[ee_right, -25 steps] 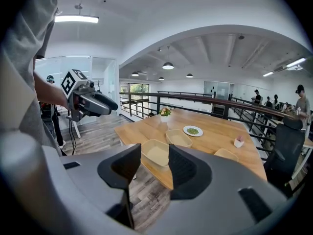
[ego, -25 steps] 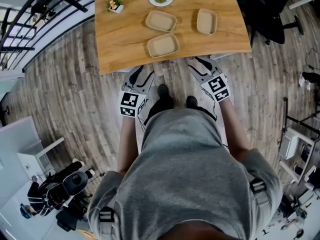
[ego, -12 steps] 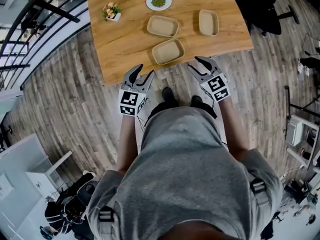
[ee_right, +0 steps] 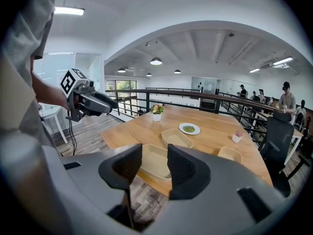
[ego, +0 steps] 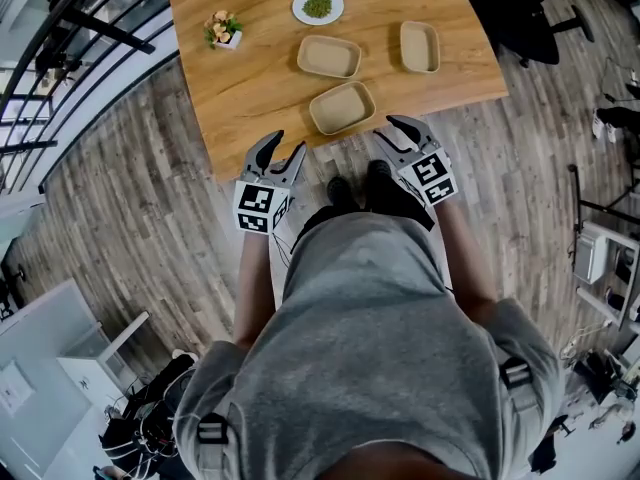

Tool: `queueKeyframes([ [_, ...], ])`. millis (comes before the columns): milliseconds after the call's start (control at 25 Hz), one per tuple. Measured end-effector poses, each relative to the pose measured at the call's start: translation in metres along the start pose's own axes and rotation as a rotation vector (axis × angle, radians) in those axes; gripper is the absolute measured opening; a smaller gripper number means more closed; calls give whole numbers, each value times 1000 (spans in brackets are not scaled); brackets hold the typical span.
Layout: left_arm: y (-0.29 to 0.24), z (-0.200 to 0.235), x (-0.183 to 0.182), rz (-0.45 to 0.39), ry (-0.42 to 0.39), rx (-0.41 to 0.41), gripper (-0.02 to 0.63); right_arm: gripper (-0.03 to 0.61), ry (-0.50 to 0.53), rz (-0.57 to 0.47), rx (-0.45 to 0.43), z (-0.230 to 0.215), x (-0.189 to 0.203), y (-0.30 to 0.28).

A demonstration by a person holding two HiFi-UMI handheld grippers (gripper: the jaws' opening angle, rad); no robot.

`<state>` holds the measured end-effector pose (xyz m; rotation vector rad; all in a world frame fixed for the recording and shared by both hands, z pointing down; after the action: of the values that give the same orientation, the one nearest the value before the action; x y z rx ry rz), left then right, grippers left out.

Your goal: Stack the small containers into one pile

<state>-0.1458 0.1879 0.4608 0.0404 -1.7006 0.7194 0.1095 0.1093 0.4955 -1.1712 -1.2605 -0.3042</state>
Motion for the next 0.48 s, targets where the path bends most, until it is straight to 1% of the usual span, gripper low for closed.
queueKeyframes([
  [240, -7, 3, 4, 21, 12, -8, 202, 169, -27, 13, -16, -10, -1, -11],
  [480, -15, 15, 1, 32, 27, -16, 202, 166, -11, 31, -37, -22, -8, -29],
])
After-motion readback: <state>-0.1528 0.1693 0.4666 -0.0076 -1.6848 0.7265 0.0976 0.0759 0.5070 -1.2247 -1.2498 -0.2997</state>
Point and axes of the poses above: the fingertips, and each gripper's own axes: y backward along the fingers, z to its left, x out of its underside, the point moved 7 cm from there along y, backward along the fingers, and after that the axes turned 11 degrees about -y, right-handed, at the moved point
